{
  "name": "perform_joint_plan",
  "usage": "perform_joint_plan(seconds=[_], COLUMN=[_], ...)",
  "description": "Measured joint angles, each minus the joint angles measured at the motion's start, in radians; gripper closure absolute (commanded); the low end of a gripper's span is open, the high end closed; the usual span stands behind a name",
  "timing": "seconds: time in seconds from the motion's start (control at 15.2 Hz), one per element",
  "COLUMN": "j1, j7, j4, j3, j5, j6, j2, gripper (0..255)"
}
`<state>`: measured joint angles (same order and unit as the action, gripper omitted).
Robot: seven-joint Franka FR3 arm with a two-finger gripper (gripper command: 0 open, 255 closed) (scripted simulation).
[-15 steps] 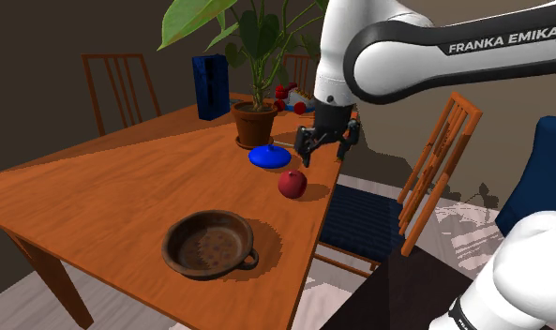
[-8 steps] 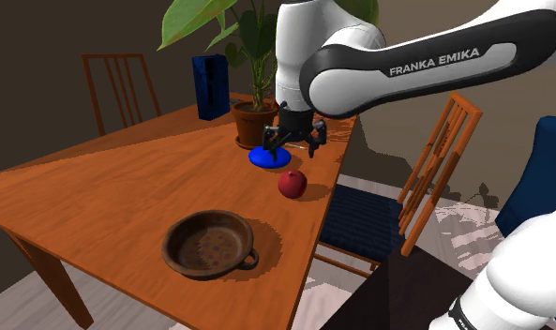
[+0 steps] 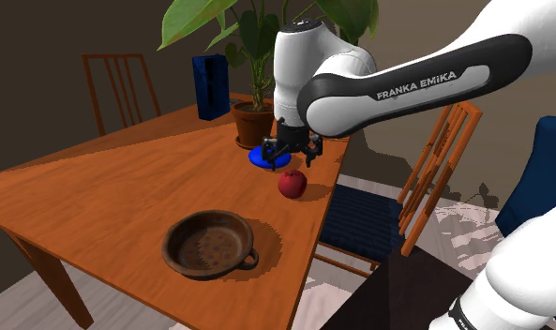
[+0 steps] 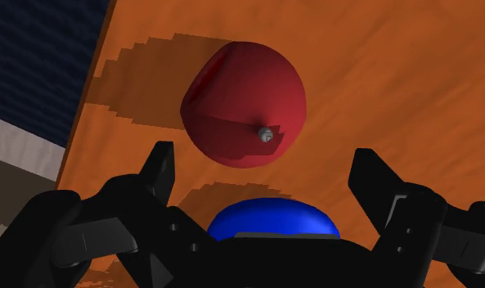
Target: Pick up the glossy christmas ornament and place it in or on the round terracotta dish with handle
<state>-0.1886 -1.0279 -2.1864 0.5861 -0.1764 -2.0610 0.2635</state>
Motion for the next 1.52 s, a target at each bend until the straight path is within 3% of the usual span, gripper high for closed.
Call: perform_joint_plan(seconds=[0.33, 0.4, 1.06, 1.45, 1.52], j1=[-0.001, -0.001, -0.001, 0.001, 0.001], j7=[-0.001, -0.001, -0.002, 0.022, 0.023], j4=[0.000, 0.000, 0.001, 0.054, 0.054], j3=[0.001, 0.001, 0.001, -0.008, -0.008], j5=[-0.002, -0.002, -0.002, 0.012, 0.012], j6=[-0.002, -0.002, -0.003, 0.062, 0.062], j2=[-0.003, -0.003, -0.003, 0.013, 0.013], gripper=[0, 255, 255, 255, 0])
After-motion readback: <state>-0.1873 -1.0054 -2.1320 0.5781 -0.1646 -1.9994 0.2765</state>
